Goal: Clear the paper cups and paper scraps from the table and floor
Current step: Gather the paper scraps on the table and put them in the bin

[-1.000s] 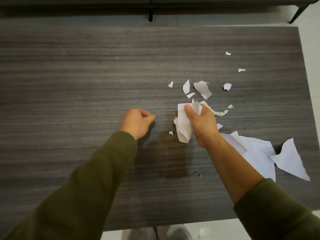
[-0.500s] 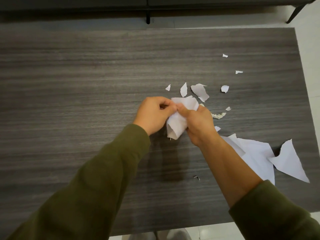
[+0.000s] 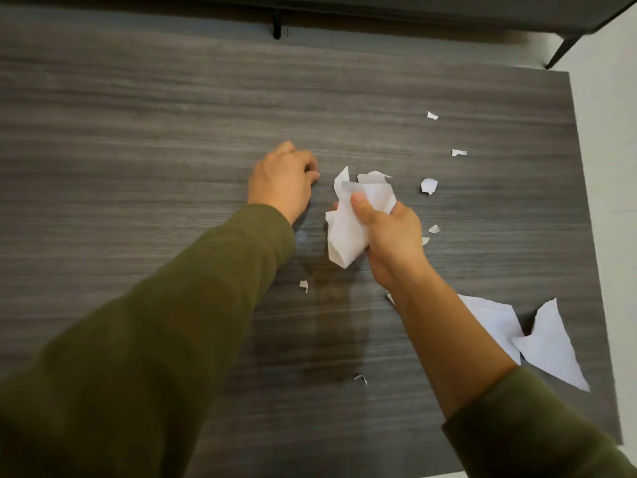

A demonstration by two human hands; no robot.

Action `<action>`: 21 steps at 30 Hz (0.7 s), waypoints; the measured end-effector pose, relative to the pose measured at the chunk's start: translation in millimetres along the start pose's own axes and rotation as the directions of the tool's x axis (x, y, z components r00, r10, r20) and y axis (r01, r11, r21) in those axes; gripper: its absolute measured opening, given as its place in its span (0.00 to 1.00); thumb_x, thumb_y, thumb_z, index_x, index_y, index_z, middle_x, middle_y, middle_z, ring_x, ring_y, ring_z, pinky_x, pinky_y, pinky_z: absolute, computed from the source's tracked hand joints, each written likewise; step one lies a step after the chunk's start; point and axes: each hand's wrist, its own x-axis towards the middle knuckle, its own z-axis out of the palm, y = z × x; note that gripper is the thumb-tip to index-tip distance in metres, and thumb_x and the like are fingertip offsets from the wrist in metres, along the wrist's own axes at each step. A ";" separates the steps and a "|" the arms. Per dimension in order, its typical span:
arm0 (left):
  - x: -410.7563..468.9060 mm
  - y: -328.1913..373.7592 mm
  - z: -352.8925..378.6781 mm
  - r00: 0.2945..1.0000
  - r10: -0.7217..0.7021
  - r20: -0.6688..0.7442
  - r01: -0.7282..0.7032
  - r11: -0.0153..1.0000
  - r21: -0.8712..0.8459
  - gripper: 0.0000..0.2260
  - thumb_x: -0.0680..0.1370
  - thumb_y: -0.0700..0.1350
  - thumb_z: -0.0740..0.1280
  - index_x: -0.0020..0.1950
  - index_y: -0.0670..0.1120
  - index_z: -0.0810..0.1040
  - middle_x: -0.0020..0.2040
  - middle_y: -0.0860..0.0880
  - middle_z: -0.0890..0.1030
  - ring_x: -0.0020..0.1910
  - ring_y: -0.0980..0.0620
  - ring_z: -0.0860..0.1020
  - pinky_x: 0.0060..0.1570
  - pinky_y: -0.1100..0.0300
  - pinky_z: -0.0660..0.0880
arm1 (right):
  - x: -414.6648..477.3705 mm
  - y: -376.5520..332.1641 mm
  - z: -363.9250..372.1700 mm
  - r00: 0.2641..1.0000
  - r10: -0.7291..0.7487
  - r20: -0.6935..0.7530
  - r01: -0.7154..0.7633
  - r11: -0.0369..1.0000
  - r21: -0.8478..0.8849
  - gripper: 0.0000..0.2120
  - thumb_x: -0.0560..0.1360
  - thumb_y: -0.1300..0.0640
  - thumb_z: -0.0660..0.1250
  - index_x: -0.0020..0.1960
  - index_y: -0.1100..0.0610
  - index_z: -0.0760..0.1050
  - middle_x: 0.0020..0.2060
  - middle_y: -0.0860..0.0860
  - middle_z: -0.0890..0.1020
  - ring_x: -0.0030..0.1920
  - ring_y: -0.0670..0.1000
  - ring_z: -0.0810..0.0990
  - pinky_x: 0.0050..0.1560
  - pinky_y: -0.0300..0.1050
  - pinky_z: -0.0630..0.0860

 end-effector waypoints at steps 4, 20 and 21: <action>-16.1 20.5 -24.2 0.964 -0.239 0.114 0.249 0.676 -0.693 0.05 0.75 0.42 0.68 0.40 0.48 0.78 0.43 0.50 0.78 0.44 0.52 0.76 0.52 0.55 0.76 | -3.0 -4.5 -0.3 0.998 -0.015 -0.064 0.018 0.999 0.045 0.05 0.76 0.61 0.65 0.52 0.58 0.75 0.41 0.55 0.84 0.40 0.56 0.84 0.43 0.52 0.81; -142.2 -42.2 -166.0 0.872 -0.465 -0.151 0.058 0.406 -0.912 0.07 0.72 0.37 0.72 0.38 0.48 0.79 0.38 0.49 0.82 0.38 0.57 0.80 0.38 0.66 0.77 | -114.2 -41.7 141.6 0.911 -0.145 0.387 0.239 0.949 -0.206 0.02 0.75 0.58 0.67 0.43 0.54 0.77 0.44 0.54 0.83 0.49 0.55 0.82 0.54 0.53 0.78; -153.8 -54.1 -177.7 0.850 -0.494 -0.183 0.038 0.403 -0.914 0.06 0.72 0.37 0.72 0.38 0.48 0.79 0.38 0.49 0.82 0.38 0.57 0.80 0.38 0.67 0.77 | -127.2 -38.8 155.1 0.889 -0.133 0.438 0.249 0.943 -0.220 0.03 0.75 0.59 0.66 0.44 0.55 0.77 0.46 0.56 0.83 0.51 0.56 0.82 0.56 0.55 0.78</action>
